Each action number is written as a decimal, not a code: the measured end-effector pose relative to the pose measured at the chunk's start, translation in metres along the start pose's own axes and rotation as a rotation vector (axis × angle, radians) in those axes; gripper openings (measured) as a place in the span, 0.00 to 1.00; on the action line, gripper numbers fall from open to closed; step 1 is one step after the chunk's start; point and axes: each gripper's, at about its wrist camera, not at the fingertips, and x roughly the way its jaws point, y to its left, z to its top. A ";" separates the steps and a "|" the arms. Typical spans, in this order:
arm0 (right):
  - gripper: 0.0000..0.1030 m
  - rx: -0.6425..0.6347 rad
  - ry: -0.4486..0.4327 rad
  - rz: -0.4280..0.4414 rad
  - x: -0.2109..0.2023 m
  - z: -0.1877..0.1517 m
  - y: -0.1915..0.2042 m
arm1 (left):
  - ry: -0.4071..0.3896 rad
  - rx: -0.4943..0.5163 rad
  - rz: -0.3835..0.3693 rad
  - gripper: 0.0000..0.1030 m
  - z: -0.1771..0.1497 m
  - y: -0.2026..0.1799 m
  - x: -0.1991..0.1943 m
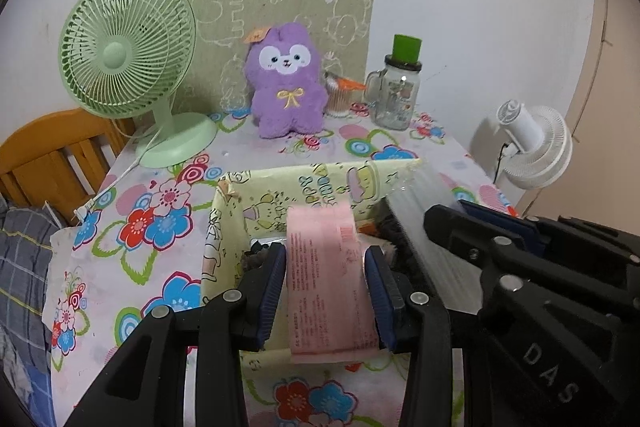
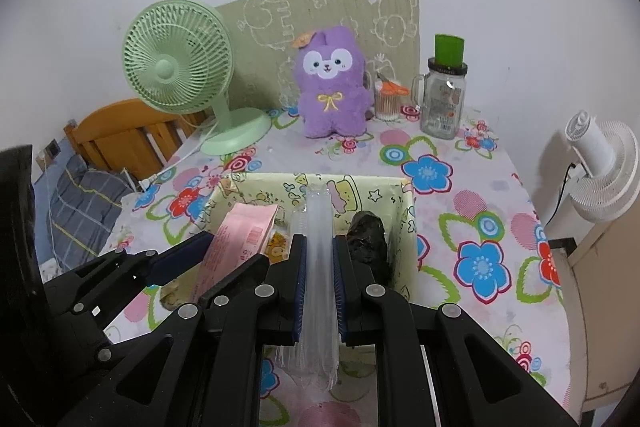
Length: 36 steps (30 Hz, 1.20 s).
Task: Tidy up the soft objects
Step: 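Lower the pink packet and clear bag into the box and open both grippers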
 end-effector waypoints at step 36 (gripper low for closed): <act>0.73 0.022 0.037 0.026 0.046 0.007 0.000 | 0.056 0.011 0.024 0.89 -0.007 0.007 0.016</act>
